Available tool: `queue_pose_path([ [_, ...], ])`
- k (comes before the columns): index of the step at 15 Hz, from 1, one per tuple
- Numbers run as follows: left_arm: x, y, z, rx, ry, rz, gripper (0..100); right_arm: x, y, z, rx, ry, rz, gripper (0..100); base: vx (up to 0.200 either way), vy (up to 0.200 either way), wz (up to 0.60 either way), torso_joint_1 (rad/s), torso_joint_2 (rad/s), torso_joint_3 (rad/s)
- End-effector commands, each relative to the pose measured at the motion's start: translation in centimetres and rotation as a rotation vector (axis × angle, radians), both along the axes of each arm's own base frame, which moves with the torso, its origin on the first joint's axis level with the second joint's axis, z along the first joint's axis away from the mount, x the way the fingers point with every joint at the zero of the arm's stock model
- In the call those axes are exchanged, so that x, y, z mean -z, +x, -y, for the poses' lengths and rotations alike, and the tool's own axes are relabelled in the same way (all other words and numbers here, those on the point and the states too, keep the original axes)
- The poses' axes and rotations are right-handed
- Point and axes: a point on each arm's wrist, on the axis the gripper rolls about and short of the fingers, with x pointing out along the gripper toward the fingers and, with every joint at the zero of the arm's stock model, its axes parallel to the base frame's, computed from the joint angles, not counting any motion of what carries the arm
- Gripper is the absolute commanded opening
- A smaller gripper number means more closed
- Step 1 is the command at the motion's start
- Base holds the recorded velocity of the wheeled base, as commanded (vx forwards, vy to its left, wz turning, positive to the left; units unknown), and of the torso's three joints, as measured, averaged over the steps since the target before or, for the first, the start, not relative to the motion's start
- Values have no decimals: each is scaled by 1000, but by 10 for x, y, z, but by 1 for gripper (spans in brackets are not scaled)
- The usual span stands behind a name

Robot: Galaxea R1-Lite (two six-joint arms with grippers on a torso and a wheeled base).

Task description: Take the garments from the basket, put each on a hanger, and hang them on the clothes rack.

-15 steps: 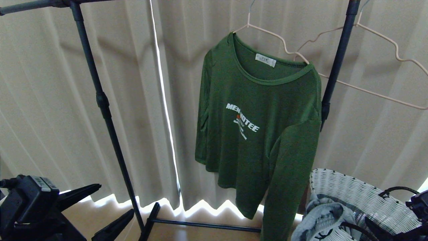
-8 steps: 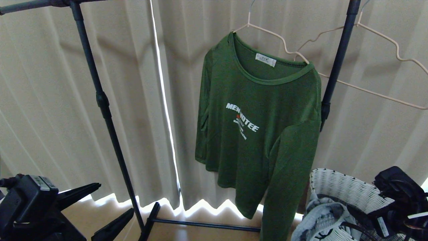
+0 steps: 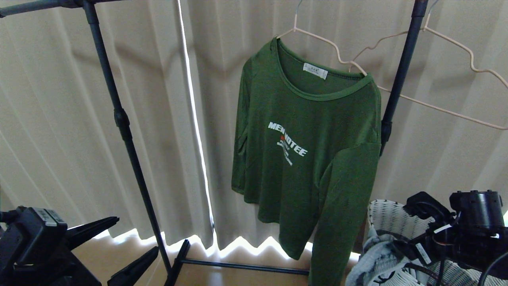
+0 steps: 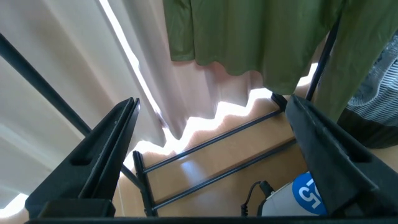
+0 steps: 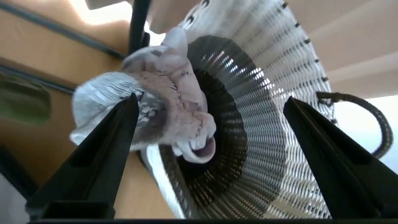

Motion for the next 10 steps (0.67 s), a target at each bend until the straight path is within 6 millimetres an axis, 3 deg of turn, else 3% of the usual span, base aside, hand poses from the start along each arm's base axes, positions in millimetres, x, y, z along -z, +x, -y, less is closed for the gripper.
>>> queue_pose_path([
  [1, 0, 0, 0, 1, 0, -1, 100, 20, 12, 1, 37, -49, -76, 100, 0, 0, 0, 0, 0, 0],
  [5, 0, 0, 0, 1, 0, 1, 100, 26, 17, 3, 56, -63, -100, 100, 0, 0, 0, 0, 0, 0],
  [6, 0, 0, 0, 1, -1, 2, 100, 26, 17, 4, 60, -66, -101, 0, 0, 0, 0, 0, 0, 0],
  [10, -2, -3, -1, -1, -8, 19, 100, 24, 16, 4, 65, -62, -86, 0, 0, 0, 0, 0, 0, 0],
])
